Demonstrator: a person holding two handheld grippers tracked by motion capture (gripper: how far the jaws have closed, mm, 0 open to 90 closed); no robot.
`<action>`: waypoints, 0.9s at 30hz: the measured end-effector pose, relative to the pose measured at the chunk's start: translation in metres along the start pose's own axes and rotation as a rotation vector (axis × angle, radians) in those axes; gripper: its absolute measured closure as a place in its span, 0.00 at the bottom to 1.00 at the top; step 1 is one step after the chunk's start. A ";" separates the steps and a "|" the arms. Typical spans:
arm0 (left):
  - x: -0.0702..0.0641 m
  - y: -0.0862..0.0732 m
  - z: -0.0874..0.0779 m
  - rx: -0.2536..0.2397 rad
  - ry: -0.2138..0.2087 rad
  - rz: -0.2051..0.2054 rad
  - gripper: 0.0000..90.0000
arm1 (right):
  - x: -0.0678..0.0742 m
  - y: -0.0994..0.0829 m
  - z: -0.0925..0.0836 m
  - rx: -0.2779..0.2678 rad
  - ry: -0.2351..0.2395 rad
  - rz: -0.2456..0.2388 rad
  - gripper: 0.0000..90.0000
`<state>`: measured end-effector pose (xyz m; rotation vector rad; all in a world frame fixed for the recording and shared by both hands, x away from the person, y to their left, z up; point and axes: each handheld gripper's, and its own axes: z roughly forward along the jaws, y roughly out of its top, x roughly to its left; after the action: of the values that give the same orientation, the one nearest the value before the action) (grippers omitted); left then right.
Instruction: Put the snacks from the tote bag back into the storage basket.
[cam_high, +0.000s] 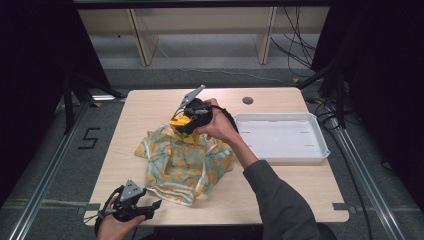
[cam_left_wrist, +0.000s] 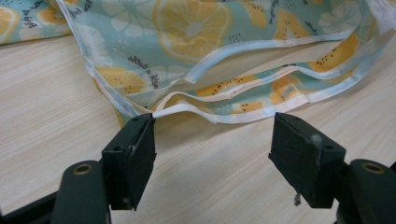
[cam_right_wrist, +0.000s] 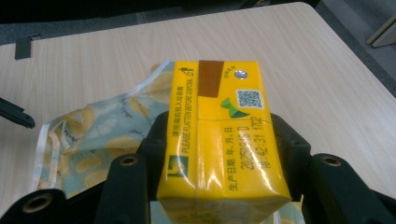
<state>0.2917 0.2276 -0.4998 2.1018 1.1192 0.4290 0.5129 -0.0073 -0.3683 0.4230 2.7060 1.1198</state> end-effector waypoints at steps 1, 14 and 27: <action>0.000 0.000 0.000 0.002 -0.004 0.001 0.34 | -0.001 0.000 -0.002 -0.005 -0.006 -0.003 0.57; 0.000 0.001 0.001 -0.014 -0.004 -0.007 0.30 | -0.010 -0.007 -0.038 -0.019 -0.045 0.030 0.57; 0.000 0.001 0.000 -0.020 -0.006 -0.015 0.31 | -0.025 -0.031 -0.070 -0.025 -0.081 0.077 0.57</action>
<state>0.2920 0.2268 -0.4993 2.0746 1.1224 0.4245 0.5113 -0.0826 -0.3396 0.5609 2.6236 1.1294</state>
